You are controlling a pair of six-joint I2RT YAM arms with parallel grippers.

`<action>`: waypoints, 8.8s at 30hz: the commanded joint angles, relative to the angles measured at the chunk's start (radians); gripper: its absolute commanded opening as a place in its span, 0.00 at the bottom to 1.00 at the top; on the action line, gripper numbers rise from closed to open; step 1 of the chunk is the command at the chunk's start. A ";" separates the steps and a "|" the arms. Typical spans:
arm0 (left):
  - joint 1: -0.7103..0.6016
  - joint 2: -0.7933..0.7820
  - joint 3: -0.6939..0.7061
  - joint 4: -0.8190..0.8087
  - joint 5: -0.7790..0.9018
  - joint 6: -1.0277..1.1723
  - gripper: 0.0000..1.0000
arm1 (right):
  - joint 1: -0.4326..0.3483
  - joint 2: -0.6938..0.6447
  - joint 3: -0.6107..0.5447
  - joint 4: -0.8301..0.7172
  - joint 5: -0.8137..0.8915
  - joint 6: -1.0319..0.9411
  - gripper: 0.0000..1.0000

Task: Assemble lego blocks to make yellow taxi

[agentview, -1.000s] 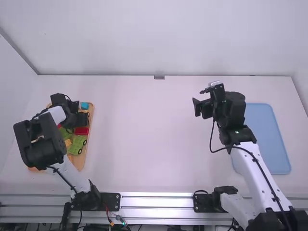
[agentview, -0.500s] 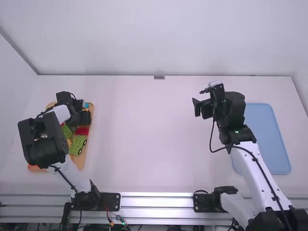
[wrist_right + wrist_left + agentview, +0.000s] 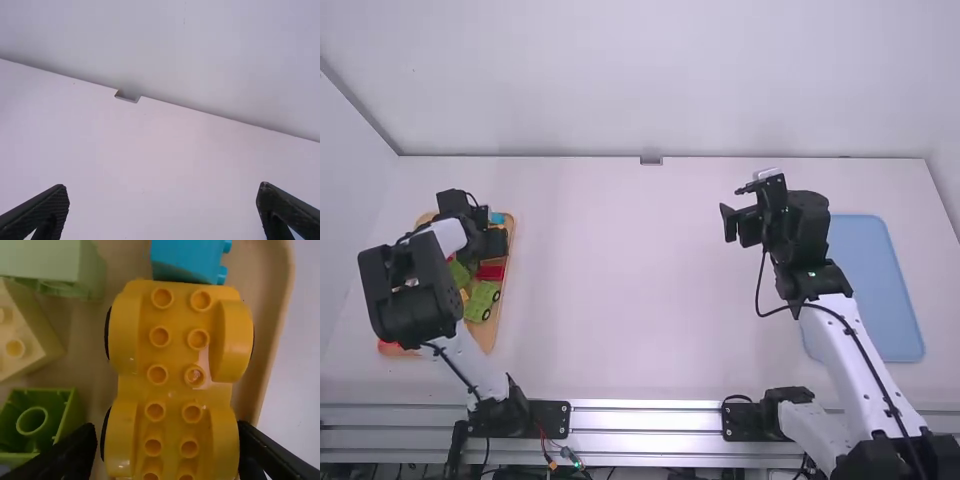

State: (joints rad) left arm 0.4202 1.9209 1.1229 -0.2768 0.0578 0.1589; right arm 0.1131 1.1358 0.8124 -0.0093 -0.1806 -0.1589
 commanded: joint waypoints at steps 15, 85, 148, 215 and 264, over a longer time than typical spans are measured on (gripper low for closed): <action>0.005 0.063 -0.018 0.028 0.030 0.004 0.53 | 0.000 0.002 0.039 0.003 -0.006 0.005 0.99; -0.920 -0.068 0.087 -0.296 0.143 0.798 0.99 | 0.018 -0.092 0.039 -0.066 -0.084 -0.003 0.99; 0.119 0.275 0.590 -0.484 -0.077 -0.372 0.70 | 0.032 -0.090 0.039 -0.052 -0.085 -0.003 0.99; -0.585 -0.038 0.405 -0.807 -0.344 -1.646 0.02 | 0.032 -0.090 0.039 -0.078 -0.085 -0.003 0.99; -0.774 -0.038 0.126 -0.595 -0.126 -2.099 1.00 | 0.032 -0.081 0.039 -0.130 -0.089 0.005 0.99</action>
State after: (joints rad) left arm -0.3508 1.8923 1.1938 -0.8352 -0.0383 -1.9442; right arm 0.1436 1.0561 0.8124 -0.1383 -0.2607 -0.1596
